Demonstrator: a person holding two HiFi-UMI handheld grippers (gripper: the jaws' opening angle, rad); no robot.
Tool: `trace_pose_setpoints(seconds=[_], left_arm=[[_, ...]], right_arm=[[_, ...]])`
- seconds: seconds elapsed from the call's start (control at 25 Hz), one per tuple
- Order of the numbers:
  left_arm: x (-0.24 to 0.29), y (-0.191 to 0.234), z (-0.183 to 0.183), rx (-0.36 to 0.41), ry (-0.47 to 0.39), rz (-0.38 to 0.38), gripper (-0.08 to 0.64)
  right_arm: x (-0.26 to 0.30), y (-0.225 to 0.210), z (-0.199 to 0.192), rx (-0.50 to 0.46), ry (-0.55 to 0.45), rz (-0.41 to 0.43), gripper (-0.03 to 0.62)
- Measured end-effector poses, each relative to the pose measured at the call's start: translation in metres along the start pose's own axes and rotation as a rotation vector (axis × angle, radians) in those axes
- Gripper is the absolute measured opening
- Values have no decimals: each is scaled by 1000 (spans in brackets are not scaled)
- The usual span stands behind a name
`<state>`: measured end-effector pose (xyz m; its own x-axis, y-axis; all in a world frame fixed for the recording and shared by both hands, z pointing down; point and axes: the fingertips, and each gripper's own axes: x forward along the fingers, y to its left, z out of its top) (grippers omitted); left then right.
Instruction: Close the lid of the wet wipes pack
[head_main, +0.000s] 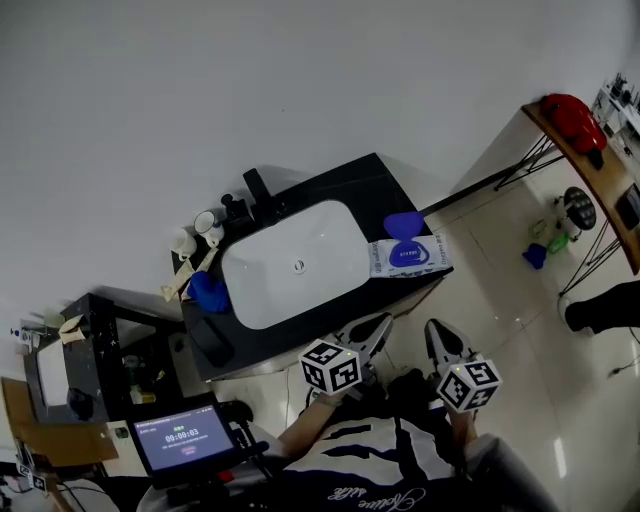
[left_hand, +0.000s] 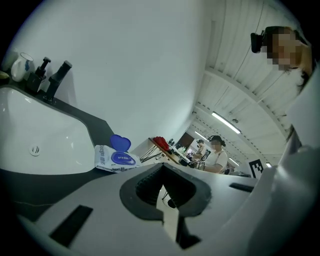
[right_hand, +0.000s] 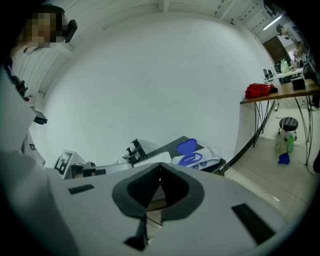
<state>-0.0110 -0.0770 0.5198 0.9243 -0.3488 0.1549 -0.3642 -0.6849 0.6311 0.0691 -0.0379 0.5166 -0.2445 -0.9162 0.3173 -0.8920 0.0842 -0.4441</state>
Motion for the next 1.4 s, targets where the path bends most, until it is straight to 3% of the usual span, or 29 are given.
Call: trace_pose_setpoints(seconds=[0.36, 0.68, 0.92, 1.4], left_arm=[[21, 42, 16, -36, 6, 85, 0], [63, 89, 33, -51, 17, 209, 0], [97, 143, 22, -81, 81, 310, 2], [124, 175, -9, -196, 235, 406, 1]], right_arm=[[50, -22, 16, 11, 50, 46, -2], [115, -56, 44, -27, 134, 144, -2], [175, -80, 44, -47, 218, 238, -2], [215, -144, 72, -83, 303, 190, -2]])
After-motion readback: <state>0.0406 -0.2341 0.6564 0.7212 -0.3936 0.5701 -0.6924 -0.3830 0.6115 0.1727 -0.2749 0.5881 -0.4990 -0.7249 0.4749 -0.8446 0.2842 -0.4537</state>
